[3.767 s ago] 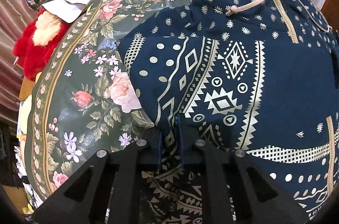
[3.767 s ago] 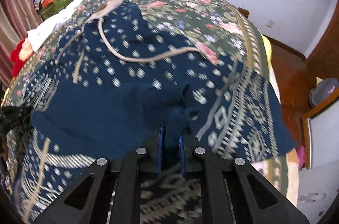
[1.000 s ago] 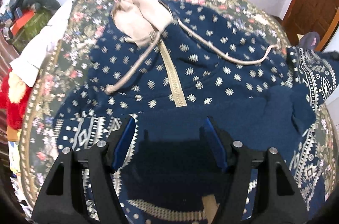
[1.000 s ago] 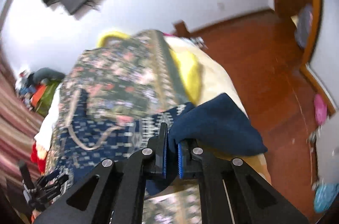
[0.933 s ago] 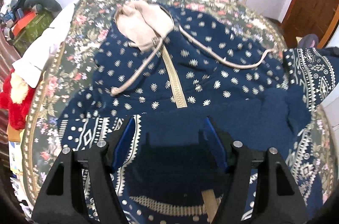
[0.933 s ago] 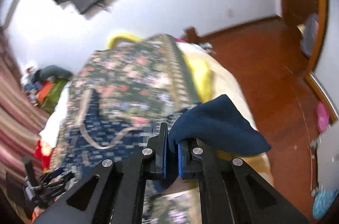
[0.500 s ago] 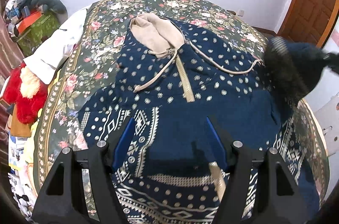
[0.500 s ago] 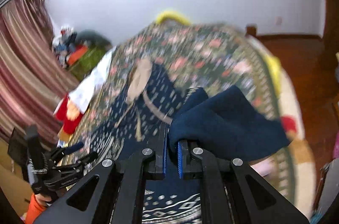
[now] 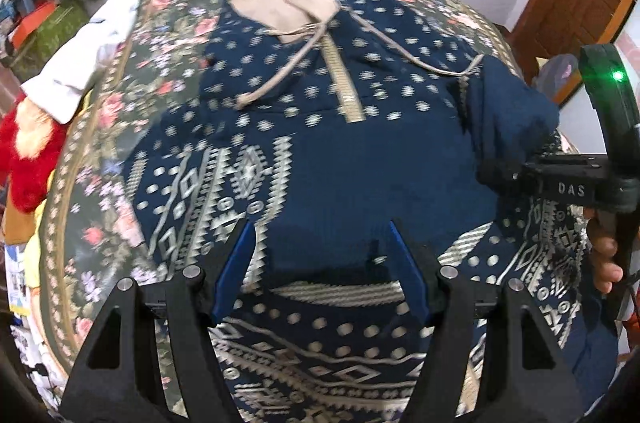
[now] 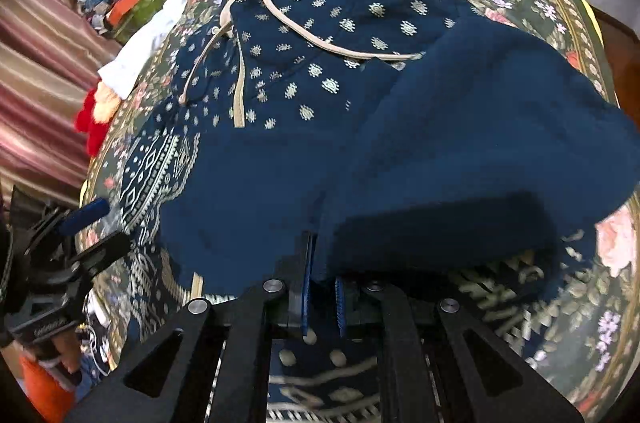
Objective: Fold large clothes
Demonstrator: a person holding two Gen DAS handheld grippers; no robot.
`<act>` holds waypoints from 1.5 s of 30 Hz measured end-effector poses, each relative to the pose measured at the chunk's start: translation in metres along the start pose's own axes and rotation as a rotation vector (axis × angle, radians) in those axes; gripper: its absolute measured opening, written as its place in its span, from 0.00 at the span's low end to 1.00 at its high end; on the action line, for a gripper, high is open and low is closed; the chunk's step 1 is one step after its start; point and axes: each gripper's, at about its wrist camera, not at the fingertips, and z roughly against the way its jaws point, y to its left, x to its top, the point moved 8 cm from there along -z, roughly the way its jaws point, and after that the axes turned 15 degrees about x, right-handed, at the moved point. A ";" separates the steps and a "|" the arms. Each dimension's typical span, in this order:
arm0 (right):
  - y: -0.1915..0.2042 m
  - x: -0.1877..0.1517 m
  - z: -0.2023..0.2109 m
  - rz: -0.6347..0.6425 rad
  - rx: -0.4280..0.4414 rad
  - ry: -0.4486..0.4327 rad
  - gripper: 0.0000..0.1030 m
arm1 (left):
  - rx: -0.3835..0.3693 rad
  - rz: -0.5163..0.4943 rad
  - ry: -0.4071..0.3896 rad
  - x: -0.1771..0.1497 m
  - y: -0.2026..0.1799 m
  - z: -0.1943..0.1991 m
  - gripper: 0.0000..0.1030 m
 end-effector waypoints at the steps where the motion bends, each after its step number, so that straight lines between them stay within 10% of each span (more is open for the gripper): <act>1: -0.002 -0.002 0.005 -0.008 0.002 0.008 0.06 | -0.010 -0.006 -0.006 0.004 -0.007 0.001 0.65; 17: -0.039 -0.042 0.057 0.004 0.053 -0.001 0.06 | -0.209 -0.093 0.041 0.051 -0.159 -0.013 0.65; 24: -0.040 -0.051 0.073 0.055 0.030 -0.005 0.06 | -0.052 -0.183 0.042 0.047 -0.173 -0.048 0.75; 31: -0.077 -0.062 0.138 0.111 -0.205 -0.103 0.06 | 0.023 -0.196 0.010 0.054 -0.151 -0.031 0.72; 40: -0.139 -0.064 0.186 0.009 -0.361 -0.201 0.06 | -0.060 -0.341 -0.170 0.097 -0.223 0.043 0.73; 45: -0.152 -0.069 0.188 -0.081 -0.277 -0.227 0.06 | -0.076 -0.448 -0.149 0.106 -0.293 0.024 0.73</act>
